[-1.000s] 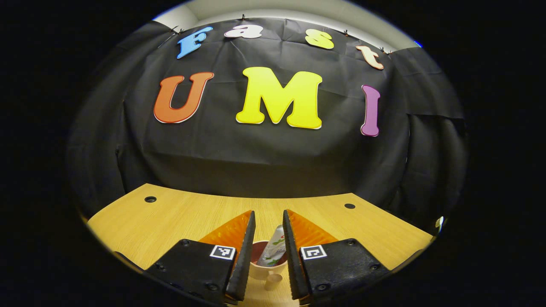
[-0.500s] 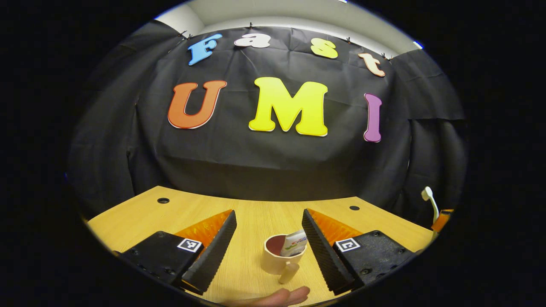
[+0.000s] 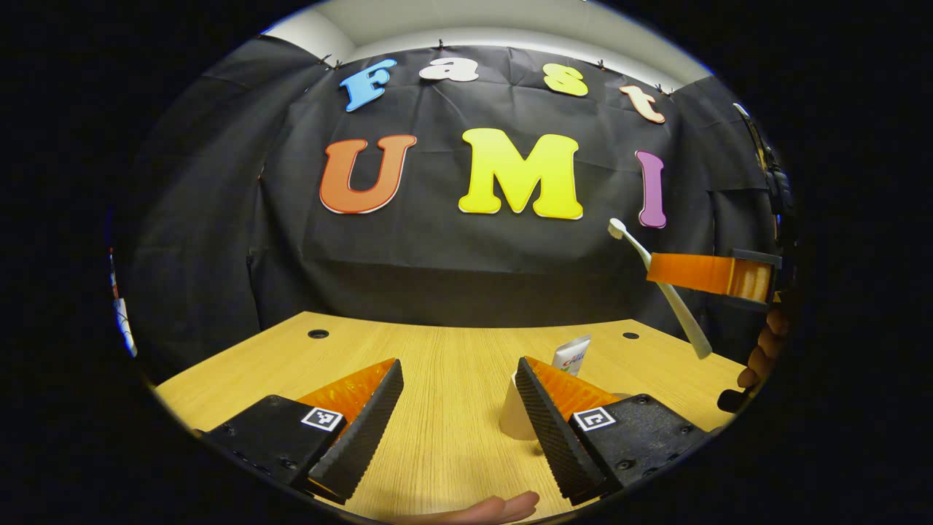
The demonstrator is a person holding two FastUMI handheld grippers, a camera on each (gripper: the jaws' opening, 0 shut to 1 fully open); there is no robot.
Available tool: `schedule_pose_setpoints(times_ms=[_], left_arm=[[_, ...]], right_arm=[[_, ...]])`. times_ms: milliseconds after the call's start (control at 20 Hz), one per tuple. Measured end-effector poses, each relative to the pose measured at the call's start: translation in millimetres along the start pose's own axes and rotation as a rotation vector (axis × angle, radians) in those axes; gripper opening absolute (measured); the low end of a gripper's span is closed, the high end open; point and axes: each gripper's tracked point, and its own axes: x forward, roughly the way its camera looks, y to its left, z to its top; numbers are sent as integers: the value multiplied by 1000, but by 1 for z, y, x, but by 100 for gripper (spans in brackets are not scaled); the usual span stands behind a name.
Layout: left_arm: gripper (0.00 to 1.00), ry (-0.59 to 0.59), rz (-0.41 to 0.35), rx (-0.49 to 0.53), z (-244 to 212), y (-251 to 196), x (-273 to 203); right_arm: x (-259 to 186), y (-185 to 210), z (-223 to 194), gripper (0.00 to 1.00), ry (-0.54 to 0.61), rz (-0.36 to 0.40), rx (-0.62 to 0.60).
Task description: Put the toothbrush and toothpaste on the desktop into the cup, then pick up the cup and place it on the coaster on the desktop.
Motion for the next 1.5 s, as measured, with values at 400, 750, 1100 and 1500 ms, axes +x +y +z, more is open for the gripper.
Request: schedule_pose_setpoints(times_ms=[400,750,1100,1500], left_arm=[[98,-39,-101,-15,-19,-13,12],[98,-8,-99,-75,-31,-4,11],[98,4,-86,-75,-33,-2,12],[98,-17,-82,-31,-30,-5,9]], right_arm=[[53,35,9,8,-21,22,-11],[51,41,35,10,-114,19,-46],[75,30,7,9,-58,-11,-52],[85,24,-27,10,12,-14,-13]])
